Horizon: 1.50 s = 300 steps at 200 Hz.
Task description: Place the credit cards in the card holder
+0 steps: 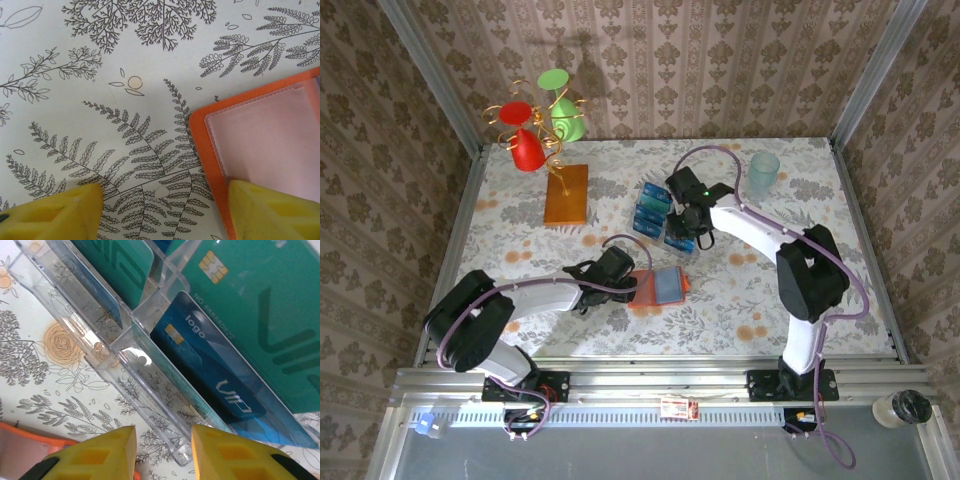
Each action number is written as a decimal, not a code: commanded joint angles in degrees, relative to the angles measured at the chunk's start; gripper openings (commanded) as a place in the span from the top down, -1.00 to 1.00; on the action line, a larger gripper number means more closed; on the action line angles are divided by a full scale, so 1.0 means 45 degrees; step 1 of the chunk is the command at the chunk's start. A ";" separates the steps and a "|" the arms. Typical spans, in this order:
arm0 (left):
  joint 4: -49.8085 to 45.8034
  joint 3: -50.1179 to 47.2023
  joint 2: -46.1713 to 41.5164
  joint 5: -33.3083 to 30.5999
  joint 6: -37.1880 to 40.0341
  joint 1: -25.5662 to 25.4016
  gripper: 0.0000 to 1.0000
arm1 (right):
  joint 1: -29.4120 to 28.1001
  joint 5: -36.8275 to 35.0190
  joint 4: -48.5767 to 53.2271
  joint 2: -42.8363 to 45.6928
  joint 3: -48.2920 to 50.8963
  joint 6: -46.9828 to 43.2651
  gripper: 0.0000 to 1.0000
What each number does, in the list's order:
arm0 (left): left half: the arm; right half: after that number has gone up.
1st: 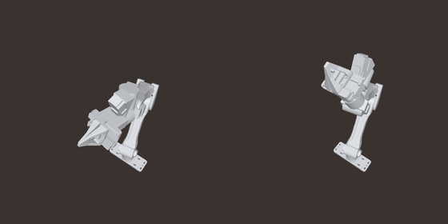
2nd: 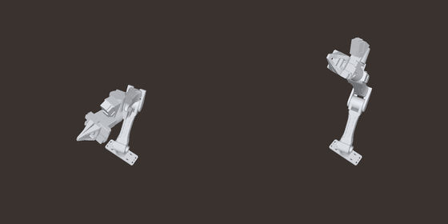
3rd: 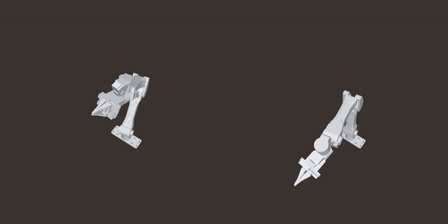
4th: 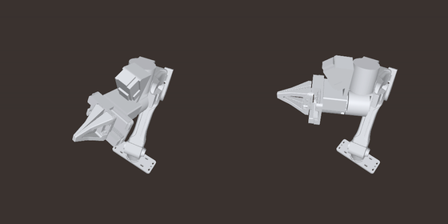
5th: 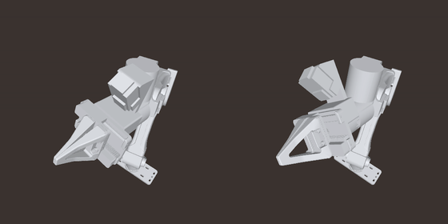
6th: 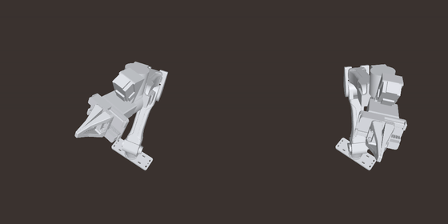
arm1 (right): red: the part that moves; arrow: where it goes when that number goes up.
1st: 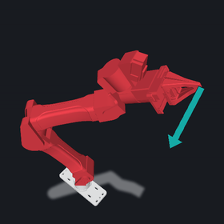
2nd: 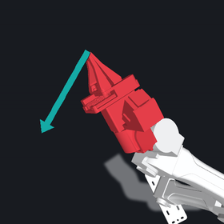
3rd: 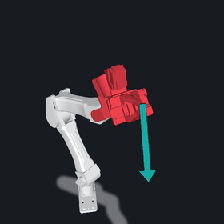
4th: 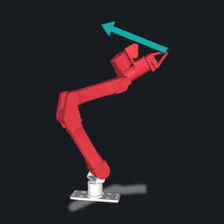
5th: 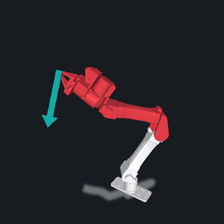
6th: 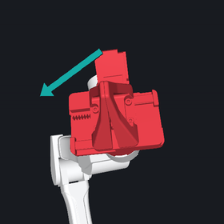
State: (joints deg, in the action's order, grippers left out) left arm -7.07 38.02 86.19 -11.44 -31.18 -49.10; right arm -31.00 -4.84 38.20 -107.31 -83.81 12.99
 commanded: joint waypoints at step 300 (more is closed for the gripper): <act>-0.0138 0.0360 0.0079 -0.0172 0.0132 0.0013 -0.35 | -0.0493 0.0334 0.0731 -0.0973 -0.0404 -0.1017 0.62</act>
State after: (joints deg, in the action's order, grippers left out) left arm -7.07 38.02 86.21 -11.44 -31.20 -49.10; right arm -33.06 -4.67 40.97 -112.57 -85.78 8.12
